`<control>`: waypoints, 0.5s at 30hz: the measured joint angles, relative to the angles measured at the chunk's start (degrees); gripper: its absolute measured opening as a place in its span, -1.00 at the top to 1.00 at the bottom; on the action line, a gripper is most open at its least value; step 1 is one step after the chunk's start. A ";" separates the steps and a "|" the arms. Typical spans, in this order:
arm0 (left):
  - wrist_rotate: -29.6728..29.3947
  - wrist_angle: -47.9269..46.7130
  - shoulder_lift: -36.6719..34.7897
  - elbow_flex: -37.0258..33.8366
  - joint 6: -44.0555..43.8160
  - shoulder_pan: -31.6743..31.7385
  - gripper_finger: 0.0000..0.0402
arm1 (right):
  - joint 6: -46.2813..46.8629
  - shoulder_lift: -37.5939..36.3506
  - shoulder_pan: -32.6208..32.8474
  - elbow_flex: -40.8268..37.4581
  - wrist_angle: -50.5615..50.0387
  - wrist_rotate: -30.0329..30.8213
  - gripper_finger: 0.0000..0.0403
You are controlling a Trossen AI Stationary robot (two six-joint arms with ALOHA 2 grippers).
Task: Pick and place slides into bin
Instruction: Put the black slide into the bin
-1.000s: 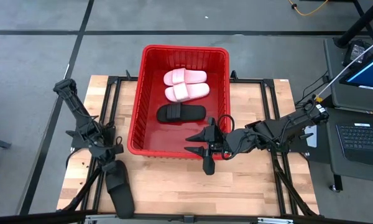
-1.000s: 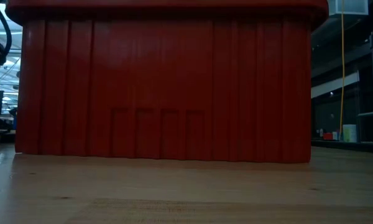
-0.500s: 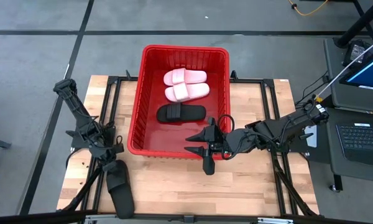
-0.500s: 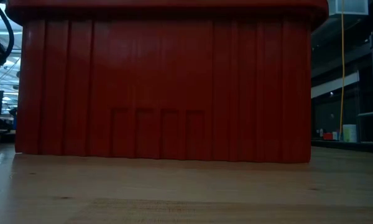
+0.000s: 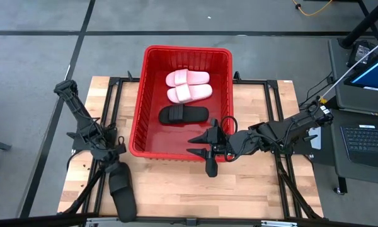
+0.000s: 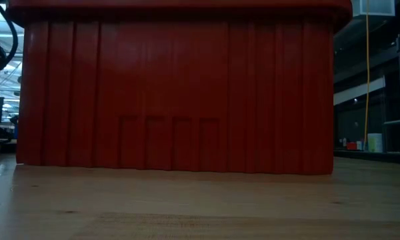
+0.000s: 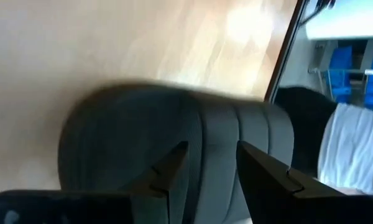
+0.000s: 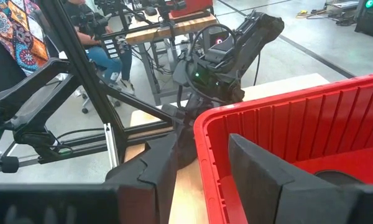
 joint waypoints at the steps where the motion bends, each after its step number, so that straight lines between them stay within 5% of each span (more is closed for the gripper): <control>1: 1.21 -0.06 0.00 0.00 -0.60 0.00 0.36 | 0.01 0.00 0.00 0.00 0.00 0.00 0.28; 15: 6.33 2.15 1.37 -0.15 -4.27 -0.02 0.36 | 0.03 0.00 0.00 -0.01 0.00 0.00 0.28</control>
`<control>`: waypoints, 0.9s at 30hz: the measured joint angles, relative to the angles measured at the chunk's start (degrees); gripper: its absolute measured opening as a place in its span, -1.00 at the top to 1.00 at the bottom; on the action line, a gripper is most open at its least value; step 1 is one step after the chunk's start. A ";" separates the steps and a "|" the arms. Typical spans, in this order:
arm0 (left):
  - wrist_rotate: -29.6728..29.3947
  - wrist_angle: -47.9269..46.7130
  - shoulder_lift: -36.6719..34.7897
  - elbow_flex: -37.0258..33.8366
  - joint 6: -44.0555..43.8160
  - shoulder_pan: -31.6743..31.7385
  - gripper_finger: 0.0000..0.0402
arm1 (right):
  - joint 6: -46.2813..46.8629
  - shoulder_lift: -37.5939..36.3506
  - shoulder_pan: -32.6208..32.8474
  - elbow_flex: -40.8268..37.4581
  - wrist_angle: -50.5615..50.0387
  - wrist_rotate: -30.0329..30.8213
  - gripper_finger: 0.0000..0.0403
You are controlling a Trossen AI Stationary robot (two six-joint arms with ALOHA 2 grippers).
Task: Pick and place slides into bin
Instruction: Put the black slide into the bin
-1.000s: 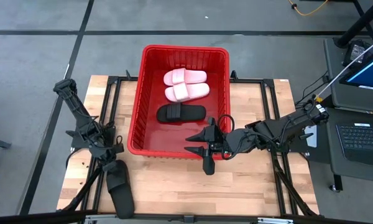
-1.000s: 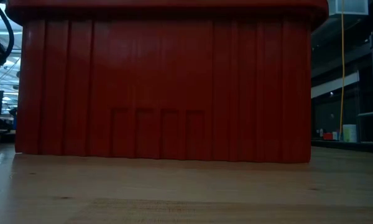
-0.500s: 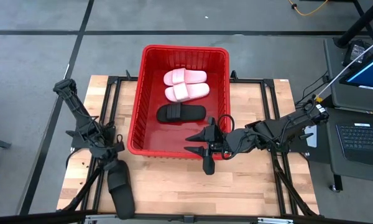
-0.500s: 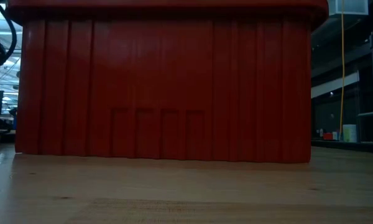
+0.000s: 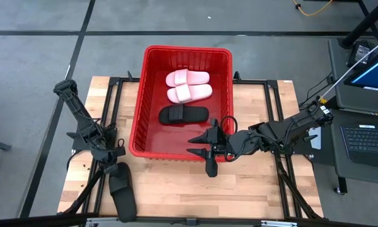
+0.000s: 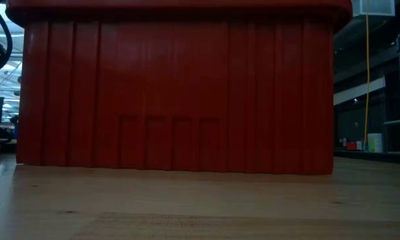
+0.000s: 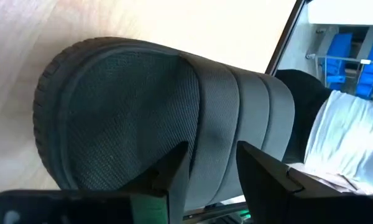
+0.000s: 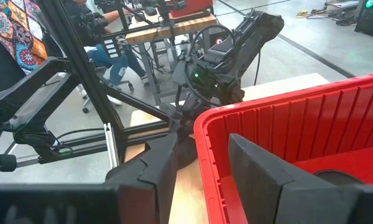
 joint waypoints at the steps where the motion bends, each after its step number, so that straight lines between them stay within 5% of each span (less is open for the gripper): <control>1: 0.01 0.02 0.01 0.00 -0.10 0.00 0.36 | 0.01 0.00 0.00 0.00 0.00 0.00 0.28; 27: 0.63 0.19 0.65 -0.16 3.57 0.01 0.36 | 0.03 0.02 0.00 0.00 1.11 -0.02 0.28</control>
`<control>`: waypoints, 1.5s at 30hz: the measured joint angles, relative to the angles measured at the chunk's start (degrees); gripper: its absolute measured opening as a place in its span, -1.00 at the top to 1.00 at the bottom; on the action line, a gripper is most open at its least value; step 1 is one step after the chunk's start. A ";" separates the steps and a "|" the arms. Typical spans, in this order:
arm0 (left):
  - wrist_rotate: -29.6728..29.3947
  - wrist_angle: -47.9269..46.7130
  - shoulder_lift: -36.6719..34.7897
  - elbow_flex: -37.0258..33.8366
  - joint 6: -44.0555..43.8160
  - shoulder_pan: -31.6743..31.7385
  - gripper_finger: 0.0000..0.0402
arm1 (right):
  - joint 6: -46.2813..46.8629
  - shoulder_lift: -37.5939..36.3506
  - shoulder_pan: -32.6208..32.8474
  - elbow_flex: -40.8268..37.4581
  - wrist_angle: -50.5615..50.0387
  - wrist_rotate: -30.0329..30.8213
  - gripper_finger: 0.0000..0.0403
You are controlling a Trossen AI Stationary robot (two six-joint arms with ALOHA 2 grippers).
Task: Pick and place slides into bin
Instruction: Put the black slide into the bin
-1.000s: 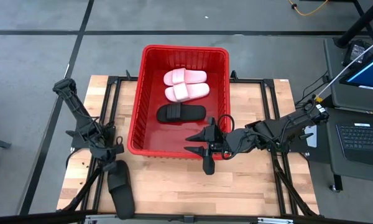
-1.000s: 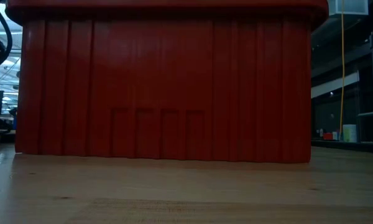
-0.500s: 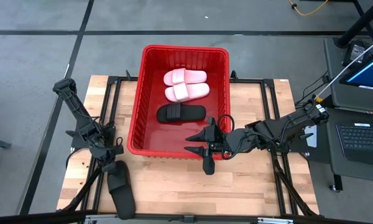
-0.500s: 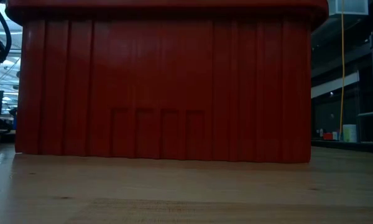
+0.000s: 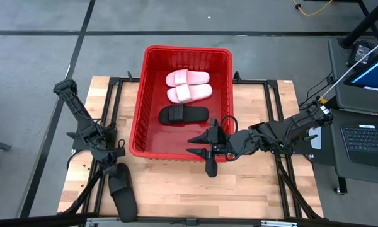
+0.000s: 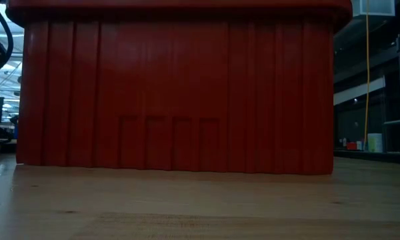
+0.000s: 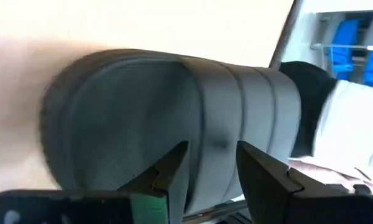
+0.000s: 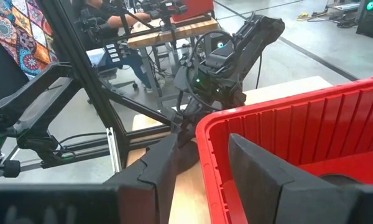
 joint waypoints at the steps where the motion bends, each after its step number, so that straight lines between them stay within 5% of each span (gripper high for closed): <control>1: 0.32 1.36 0.10 -0.23 -0.03 0.01 0.36 | 0.00 0.00 0.00 0.00 0.11 0.00 0.28; 5: 1.10 9.01 1.27 -1.73 -0.07 0.01 0.36 | 0.01 0.00 0.00 0.00 0.27 0.00 0.28; 16: 2.80 10.33 7.97 -1.84 -0.54 0.04 0.37 | 0.00 0.00 0.00 0.00 0.27 0.00 0.28; 23: 3.37 23.80 8.67 -6.15 -2.47 -0.01 0.37 | 0.00 0.00 0.00 0.00 0.29 -0.01 0.28; 31: 5.01 24.32 10.31 -6.27 -1.37 -0.01 0.38 | 0.00 0.00 0.00 0.00 0.29 -0.03 0.28; 40: 6.25 25.18 10.57 -6.27 -0.15 -0.01 0.92 | -0.26 0.00 0.00 0.00 0.25 -0.02 0.28; 45: 4.25 25.21 10.55 -6.27 -0.05 -0.01 0.96 | -0.31 0.00 0.00 0.00 0.23 -0.02 0.28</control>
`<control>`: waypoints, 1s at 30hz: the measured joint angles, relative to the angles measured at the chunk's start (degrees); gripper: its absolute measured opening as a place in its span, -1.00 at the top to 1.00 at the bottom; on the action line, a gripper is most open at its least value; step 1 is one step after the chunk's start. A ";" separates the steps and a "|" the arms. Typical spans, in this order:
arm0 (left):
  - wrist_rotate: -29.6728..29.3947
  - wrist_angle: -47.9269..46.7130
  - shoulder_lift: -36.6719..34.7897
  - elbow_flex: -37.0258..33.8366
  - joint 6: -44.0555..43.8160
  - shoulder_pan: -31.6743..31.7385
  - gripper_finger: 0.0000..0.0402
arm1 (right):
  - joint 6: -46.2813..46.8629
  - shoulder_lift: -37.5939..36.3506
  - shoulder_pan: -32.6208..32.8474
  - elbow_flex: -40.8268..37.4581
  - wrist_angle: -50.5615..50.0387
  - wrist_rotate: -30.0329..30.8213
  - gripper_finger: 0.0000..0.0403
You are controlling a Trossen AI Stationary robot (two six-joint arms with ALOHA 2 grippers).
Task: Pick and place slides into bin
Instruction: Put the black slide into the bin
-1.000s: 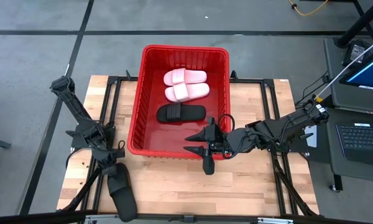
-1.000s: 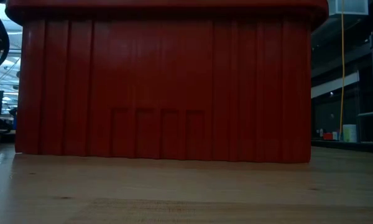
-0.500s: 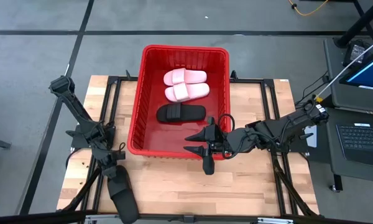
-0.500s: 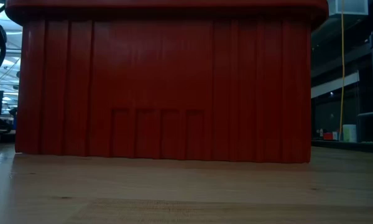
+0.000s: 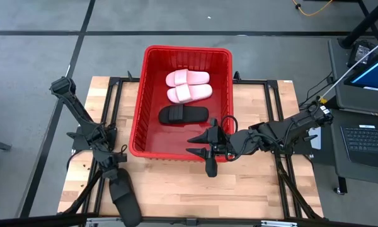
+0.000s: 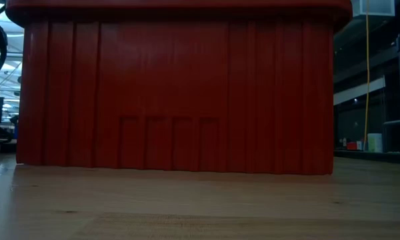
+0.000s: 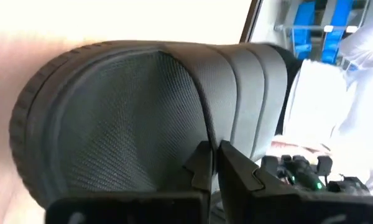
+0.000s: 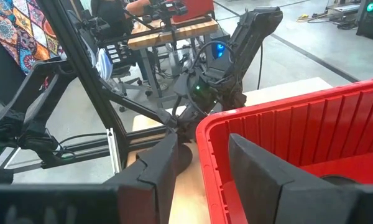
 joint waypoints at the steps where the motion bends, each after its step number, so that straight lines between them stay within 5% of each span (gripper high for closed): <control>1: -1.08 0.23 0.00 0.00 0.26 -0.02 0.97 | 0.00 0.00 0.00 0.00 0.00 0.00 0.28; 8: -7.31 8.92 0.00 0.50 4.88 0.00 0.98 | -0.02 0.02 0.00 0.00 -0.02 0.00 0.28; 30: -12.61 2.09 0.00 14.56 17.21 -0.07 0.99 | -0.35 0.02 0.00 0.00 -0.55 0.00 0.28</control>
